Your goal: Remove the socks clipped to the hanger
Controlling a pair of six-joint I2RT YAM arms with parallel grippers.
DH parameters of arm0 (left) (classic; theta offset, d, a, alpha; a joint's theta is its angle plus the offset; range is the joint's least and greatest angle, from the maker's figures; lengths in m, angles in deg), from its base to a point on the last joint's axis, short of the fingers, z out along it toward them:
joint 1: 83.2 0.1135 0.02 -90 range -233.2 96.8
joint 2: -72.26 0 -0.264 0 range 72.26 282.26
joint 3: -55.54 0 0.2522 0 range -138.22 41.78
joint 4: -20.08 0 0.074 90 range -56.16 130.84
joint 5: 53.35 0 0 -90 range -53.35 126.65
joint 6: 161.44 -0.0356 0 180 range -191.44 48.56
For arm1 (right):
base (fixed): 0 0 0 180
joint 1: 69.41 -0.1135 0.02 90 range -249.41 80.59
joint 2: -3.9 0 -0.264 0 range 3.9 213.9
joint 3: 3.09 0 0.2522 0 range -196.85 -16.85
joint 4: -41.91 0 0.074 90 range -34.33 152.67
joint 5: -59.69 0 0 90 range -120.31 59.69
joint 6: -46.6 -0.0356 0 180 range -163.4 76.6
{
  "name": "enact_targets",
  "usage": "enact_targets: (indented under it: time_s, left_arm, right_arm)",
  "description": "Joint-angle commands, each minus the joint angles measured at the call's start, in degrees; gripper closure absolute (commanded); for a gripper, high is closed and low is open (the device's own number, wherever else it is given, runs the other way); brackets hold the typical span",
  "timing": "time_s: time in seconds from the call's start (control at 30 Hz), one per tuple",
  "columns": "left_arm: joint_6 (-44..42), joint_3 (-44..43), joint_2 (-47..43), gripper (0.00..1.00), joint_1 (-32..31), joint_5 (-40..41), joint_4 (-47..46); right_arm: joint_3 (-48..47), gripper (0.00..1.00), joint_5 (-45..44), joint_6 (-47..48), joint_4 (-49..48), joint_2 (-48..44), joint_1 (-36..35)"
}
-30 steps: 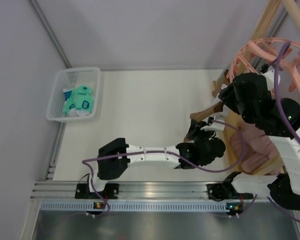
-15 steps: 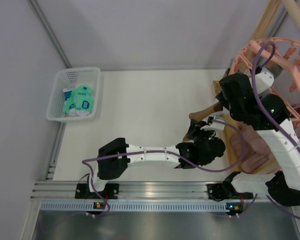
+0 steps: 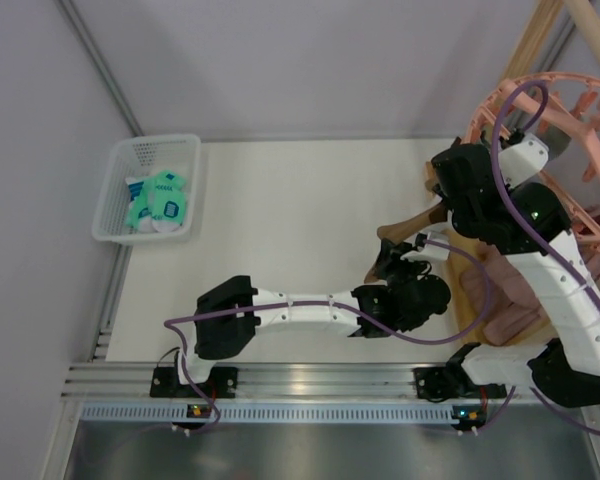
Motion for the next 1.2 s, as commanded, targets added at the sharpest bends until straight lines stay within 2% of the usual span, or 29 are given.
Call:
enact_targets:
  time_s: [0.0, 0.13, 0.27, 0.3, 0.33, 0.4, 0.43, 0.57, 0.67, 0.7, 0.73, 0.77, 0.8, 0.83, 0.87, 0.9, 0.97, 1.0, 1.07, 1.17]
  left_arm:
    - [-0.2, 1.4, -1.1, 1.0, 0.2, 2.5, 1.0]
    - [-0.1, 1.8, -1.4, 1.0, 0.2, 2.5, 1.1]
    - [-0.3, 2.2, -2.1, 1.0, 0.2, 2.6, 1.1]
    - [-0.3, 2.2, -2.2, 1.0, 0.2, 2.6, 1.1]
    - [-0.4, 2.4, -2.5, 1.0, 0.2, 2.6, 1.0]
    - [-0.4, 2.5, -2.4, 1.0, 0.2, 2.6, 1.0]
    - [-0.4, 2.5, -2.4, 1.0, 0.2, 2.6, 1.1]
    - [-0.4, 2.7, -2.3, 1.0, 0.3, 1.6, 1.2]
    - [0.1, 4.2, -4.1, 1.0, 1.9, -5.2, 2.3]
    - [2.4, 3.3, -5.2, 1.0, 3.0, -8.5, 7.2]
    - [13.1, 1.9, -8.1, 1.0, 7.4, -18.9, 20.3]
    - [16.2, 1.9, -10.4, 1.0, 11.0, -24.0, 24.6]
    - [16.7, 5.6, -13.2, 1.0, 14.7, -28.5, 24.9]
    - [16.5, 7.1, -18.2, 1.0, 22.1, -34.5, 25.1]
    - [15.9, 8.3, -20.1, 1.0, 25.7, -35.9, 25.5]
    - [15.0, 8.4, -21.6, 1.0, 31.8, -37.3, 26.2]
    - [11.4, 7.3, -23.9, 1.0, 37.3, -39.1, 29.4]
    - [10.4, 6.6, -24.4, 1.0, 42.3, -38.6, 30.7]
    - [8.6, 5.6, -26.7, 1.0, 47.1, -35.6, 32.0]
    - [7.3, 7.2, -30.5, 1.0, 56.2, -35.7, 31.9]
  right_arm:
    - [0.9, 0.53, -4.7, -0.5, 9.5, -1.9, 1.1]
    - [1.8, 0.55, -5.1, -0.3, 9.4, -1.7, 2.5]
    - [5.2, 0.62, -5.4, 0.3, 7.5, -3.2, 3.7]
    - [5.9, 0.66, -5.4, 0.4, 7.3, -3.7, 3.8]
    - [7.3, 0.77, -5.4, 0.6, 6.2, -3.9, 3.9]
    - [8.1, 0.9, -4.9, 1.3, 5.3, -4.8, 4.5]
    - [8.3, 1.0, -5.0, 1.5, 4.8, -5.0, 4.7]
    - [8.8, 1.0, -5.1, 2.6, 4.1, -5.2, 5.0]
    - [9.4, 1.0, -3.2, 4.6, 2.0, -5.9, 5.0]
    - [9.4, 1.0, -2.6, 5.5, 1.6, -6.5, 5.0]
    - [9.4, 1.0, -1.5, 6.1, 1.0, -6.8, 4.9]
    - [9.3, 1.0, -1.1, 6.5, 0.7, -7.1, 4.9]
    - [9.1, 1.0, -0.7, 7.0, 0.6, -7.4, 5.0]
    - [8.9, 1.0, -0.1, 7.2, 0.3, -7.5, 4.9]
    - [9.0, 1.0, 0.3, 7.5, 0.0, -7.5, 4.9]
    - [9.2, 1.0, 1.0, 8.0, -1.1, -8.0, 4.9]
    - [10.0, 1.0, 1.7, 8.6, -2.0, -8.2, 5.0]
    - [10.2, 1.0, 2.4, 8.8, -2.6, -8.1, 4.9]
    - [10.8, 1.0, 2.9, 9.4, -3.3, -7.9, 5.0]
    - [10.8, 1.0, 3.2, 9.8, -3.9, -7.6, 5.0]
